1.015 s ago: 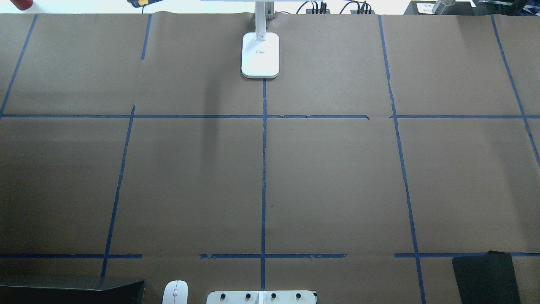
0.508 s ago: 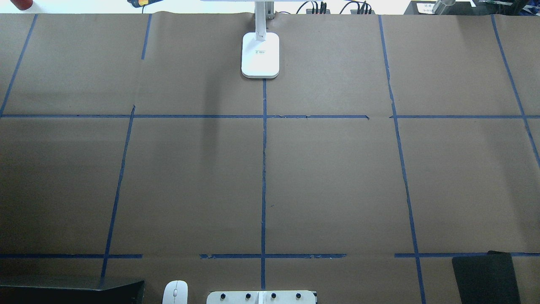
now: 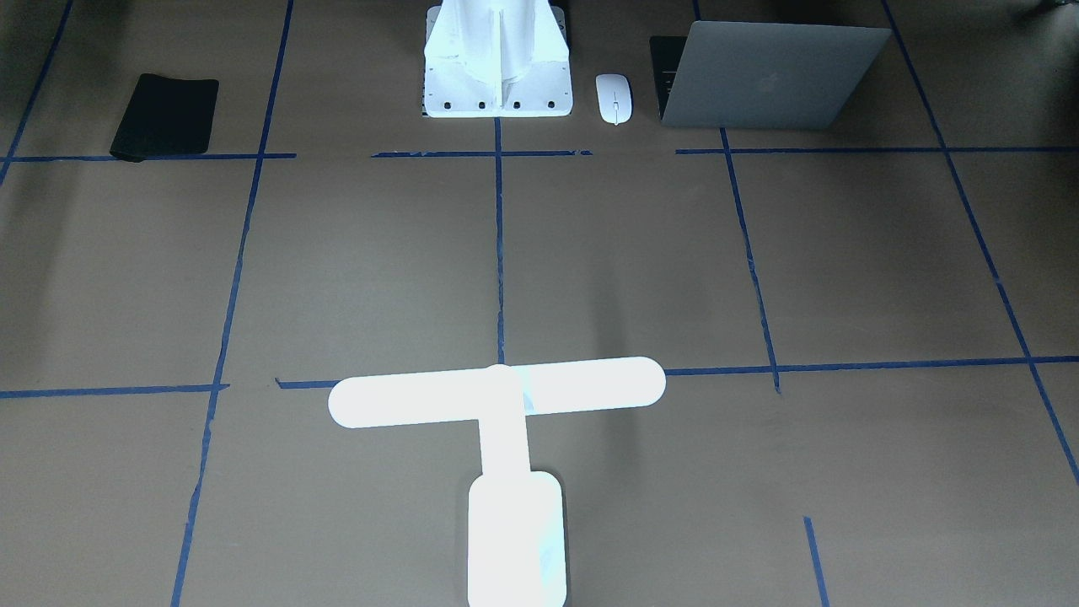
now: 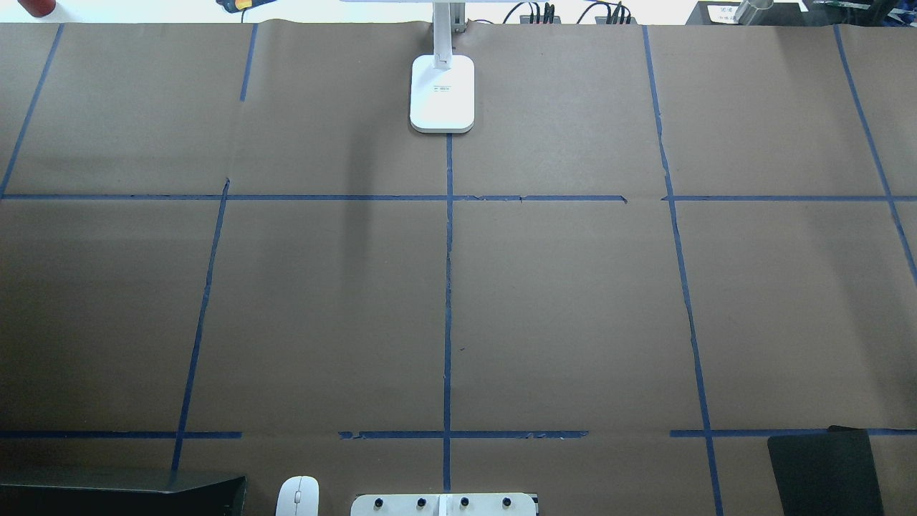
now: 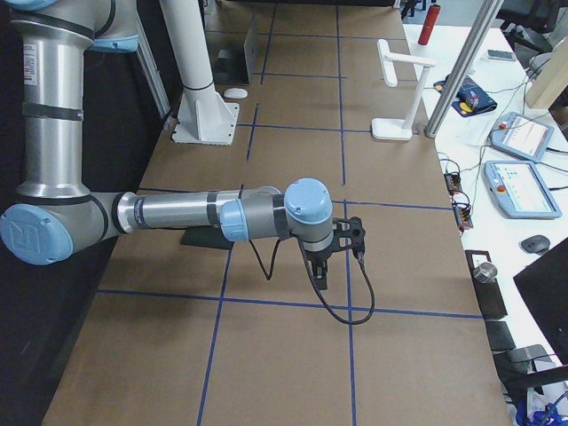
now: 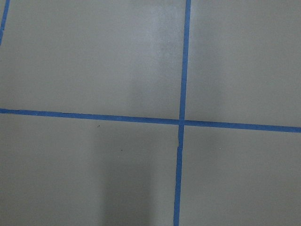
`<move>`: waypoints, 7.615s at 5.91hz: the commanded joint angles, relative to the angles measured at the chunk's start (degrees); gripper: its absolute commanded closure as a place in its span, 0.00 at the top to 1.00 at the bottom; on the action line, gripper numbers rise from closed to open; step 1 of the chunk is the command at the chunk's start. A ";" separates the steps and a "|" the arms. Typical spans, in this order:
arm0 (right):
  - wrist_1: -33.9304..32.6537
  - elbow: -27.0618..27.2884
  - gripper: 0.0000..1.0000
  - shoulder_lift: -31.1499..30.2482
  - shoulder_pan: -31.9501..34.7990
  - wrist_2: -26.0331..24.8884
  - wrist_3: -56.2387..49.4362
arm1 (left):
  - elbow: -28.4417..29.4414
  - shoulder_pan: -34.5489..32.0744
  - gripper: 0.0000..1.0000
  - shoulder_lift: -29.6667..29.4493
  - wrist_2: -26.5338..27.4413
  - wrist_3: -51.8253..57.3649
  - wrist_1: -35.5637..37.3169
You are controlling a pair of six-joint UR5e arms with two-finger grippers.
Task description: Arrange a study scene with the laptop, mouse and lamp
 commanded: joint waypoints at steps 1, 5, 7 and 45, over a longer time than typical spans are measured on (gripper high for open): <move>-0.31 -0.38 1.00 0.77 -0.29 0.00 -0.07 | -1.50 0.16 1.00 -2.76 0.50 -11.76 0.37; -0.22 -1.96 1.00 2.44 -1.70 -0.97 -0.16 | -29.19 12.67 1.00 2.20 0.51 -47.59 10.97; 0.22 -2.76 1.00 2.80 -1.79 -0.44 5.79 | -43.64 23.74 1.00 7.67 1.03 -74.53 11.18; 3.74 -2.84 1.00 5.52 -2.58 3.96 9.16 | 6.17 50.50 0.00 -60.66 37.86 -149.90 29.82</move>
